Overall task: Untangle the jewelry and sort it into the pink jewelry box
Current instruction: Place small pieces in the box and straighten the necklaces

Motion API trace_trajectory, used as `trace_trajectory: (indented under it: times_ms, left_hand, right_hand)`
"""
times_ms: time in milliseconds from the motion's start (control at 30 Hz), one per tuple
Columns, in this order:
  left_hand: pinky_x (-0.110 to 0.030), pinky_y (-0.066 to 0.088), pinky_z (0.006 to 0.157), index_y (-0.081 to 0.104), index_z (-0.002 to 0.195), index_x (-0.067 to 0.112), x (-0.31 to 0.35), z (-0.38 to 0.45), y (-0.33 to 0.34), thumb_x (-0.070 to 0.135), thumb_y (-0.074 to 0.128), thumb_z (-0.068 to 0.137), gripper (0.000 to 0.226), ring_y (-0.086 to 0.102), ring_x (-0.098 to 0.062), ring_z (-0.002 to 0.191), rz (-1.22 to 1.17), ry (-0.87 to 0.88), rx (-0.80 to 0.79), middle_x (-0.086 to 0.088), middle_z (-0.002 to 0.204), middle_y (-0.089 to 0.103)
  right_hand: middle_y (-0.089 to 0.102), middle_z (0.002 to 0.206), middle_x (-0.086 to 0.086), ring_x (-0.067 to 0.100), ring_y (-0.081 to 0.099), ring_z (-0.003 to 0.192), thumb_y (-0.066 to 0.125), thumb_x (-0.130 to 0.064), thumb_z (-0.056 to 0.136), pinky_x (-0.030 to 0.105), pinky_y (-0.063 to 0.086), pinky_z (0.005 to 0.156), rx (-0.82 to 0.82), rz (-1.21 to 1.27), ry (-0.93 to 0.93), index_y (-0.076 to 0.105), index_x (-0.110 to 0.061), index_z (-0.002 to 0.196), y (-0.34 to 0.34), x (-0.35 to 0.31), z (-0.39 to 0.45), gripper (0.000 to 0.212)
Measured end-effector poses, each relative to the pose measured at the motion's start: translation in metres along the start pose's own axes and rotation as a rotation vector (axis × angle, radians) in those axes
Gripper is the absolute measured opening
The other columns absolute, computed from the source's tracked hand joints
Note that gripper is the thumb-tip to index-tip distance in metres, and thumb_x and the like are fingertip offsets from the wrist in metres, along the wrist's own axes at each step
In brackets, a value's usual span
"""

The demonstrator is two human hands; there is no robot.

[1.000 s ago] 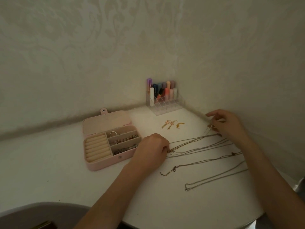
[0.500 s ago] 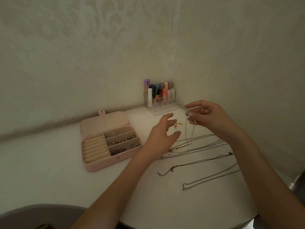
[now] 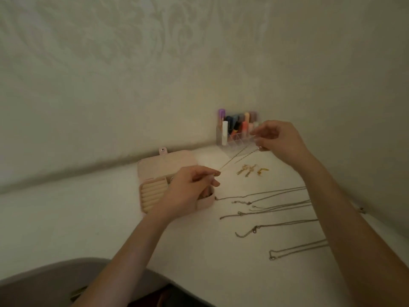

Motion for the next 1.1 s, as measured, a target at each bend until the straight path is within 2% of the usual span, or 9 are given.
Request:
trace_trajectory:
  times_ms: [100, 200, 267, 400, 600, 800, 900, 1000, 1100]
  left_hand:
    - [-0.013, 0.048, 0.060, 0.072, 0.093, 0.012, 0.002, -0.005, -0.030, 0.008, 0.057, 0.092, 0.015, 0.060, -0.004, 0.059, 0.085, 0.025, 0.083, 0.002, 0.068, 0.068]
    - [-0.014, 0.048, 0.057, 0.069, 0.092, 0.000, -0.001, -0.005, -0.048, 0.001, 0.057, 0.091, 0.013, 0.059, -0.007, 0.055, 0.032, -0.007, 0.111, -0.008, 0.073, 0.067]
    - [-0.014, 0.050, 0.057, 0.066, 0.093, -0.006, -0.003, -0.005, -0.053, -0.001, 0.057, 0.090, 0.011, 0.064, -0.007, 0.058, -0.010, -0.045, 0.113, -0.012, 0.077, 0.068]
    - [-0.024, 0.058, 0.070, 0.066, 0.088, 0.002, -0.006, -0.004, -0.054, 0.002, 0.059, 0.089, 0.007, 0.071, -0.015, 0.074, -0.089, -0.098, 0.115, -0.012, 0.084, 0.072]
    - [-0.023, 0.058, 0.067, 0.064, 0.087, 0.000, -0.014, -0.002, -0.053, -0.001, 0.062, 0.086, 0.003, 0.070, -0.014, 0.070, -0.072, -0.129, 0.107, -0.010, 0.077, 0.072]
    - [-0.014, 0.049, 0.073, 0.071, 0.077, 0.019, -0.014, -0.006, -0.061, 0.009, 0.069, 0.081, 0.011, 0.066, -0.005, 0.074, 0.451, -0.038, 0.167, 0.003, 0.078, 0.072]
    - [-0.011, 0.045, 0.067, 0.075, 0.085, 0.022, -0.008, -0.010, -0.058, 0.009, 0.067, 0.080, 0.017, 0.060, -0.003, 0.074, 0.654, 0.012, 0.133, 0.006, 0.085, 0.071]
    - [-0.026, 0.050, 0.084, 0.069, 0.111, 0.026, -0.008, -0.008, -0.056, 0.015, 0.066, 0.078, 0.035, 0.060, -0.008, 0.091, 0.767, -0.019, 0.098, 0.007, 0.105, 0.069]
    - [-0.033, 0.046, 0.097, 0.049, 0.133, 0.029, -0.006, -0.005, -0.049, 0.030, 0.070, 0.073, 0.063, 0.058, -0.007, 0.110, 0.568, -0.031, 0.113, 0.010, 0.118, 0.064]
  right_hand:
    - [0.069, 0.083, 0.006, 0.011, 0.063, 0.071, 0.068, 0.005, 0.080, 0.019, 0.056, 0.057, 0.010, 0.004, -0.001, 0.069, -0.019, 0.081, 0.015, -0.003, 0.013, 0.024]
    - [0.066, 0.079, 0.015, 0.010, 0.062, 0.063, 0.064, 0.012, 0.081, 0.018, 0.056, 0.060, -0.022, 0.104, -0.023, 0.069, 0.001, 0.093, 0.033, -0.017, 0.025, 0.017]
    - [0.062, 0.074, 0.010, 0.001, 0.060, 0.054, 0.060, 0.015, 0.082, 0.016, 0.055, 0.057, -0.037, 0.182, -0.042, 0.066, 0.007, 0.099, 0.043, -0.028, 0.030, 0.019]
    - [0.061, 0.076, 0.008, -0.002, 0.059, 0.055, 0.061, 0.013, 0.082, 0.013, 0.051, 0.056, -0.072, 0.265, -0.108, 0.066, 0.000, 0.096, 0.052, -0.047, 0.032, 0.020]
    - [0.062, 0.076, 0.008, -0.003, 0.060, 0.059, 0.063, 0.009, 0.083, 0.010, 0.049, 0.058, -0.164, 0.279, -0.174, 0.066, 0.004, 0.100, 0.059, -0.068, 0.022, 0.018]
    - [0.064, 0.078, 0.010, 0.004, 0.063, 0.065, 0.065, 0.008, 0.082, 0.017, 0.055, 0.066, -0.262, 0.309, -0.178, 0.068, 0.001, 0.098, 0.073, -0.077, 0.016, 0.018]
    - [0.066, 0.080, 0.008, 0.007, 0.064, 0.070, 0.066, 0.007, 0.082, 0.019, 0.056, 0.069, -0.350, 0.306, -0.184, 0.068, -0.005, 0.095, 0.082, -0.079, 0.011, 0.018]
    - [0.068, 0.082, 0.009, 0.011, 0.065, 0.076, 0.067, 0.005, 0.082, 0.024, 0.057, 0.074, -0.405, 0.295, -0.186, 0.069, -0.008, 0.095, 0.094, -0.080, 0.007, 0.018]
    - [0.067, 0.083, 0.008, 0.012, 0.065, 0.077, 0.067, 0.003, 0.083, 0.024, 0.057, 0.073, -0.449, 0.274, -0.185, 0.069, -0.007, 0.096, 0.103, -0.081, 0.003, 0.017]
Point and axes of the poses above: each hand's wrist, its own z-axis towards the middle knuckle, its own y-axis out of the palm, x = y × z, the point moved 5 cm from there along z, towards the middle knuckle
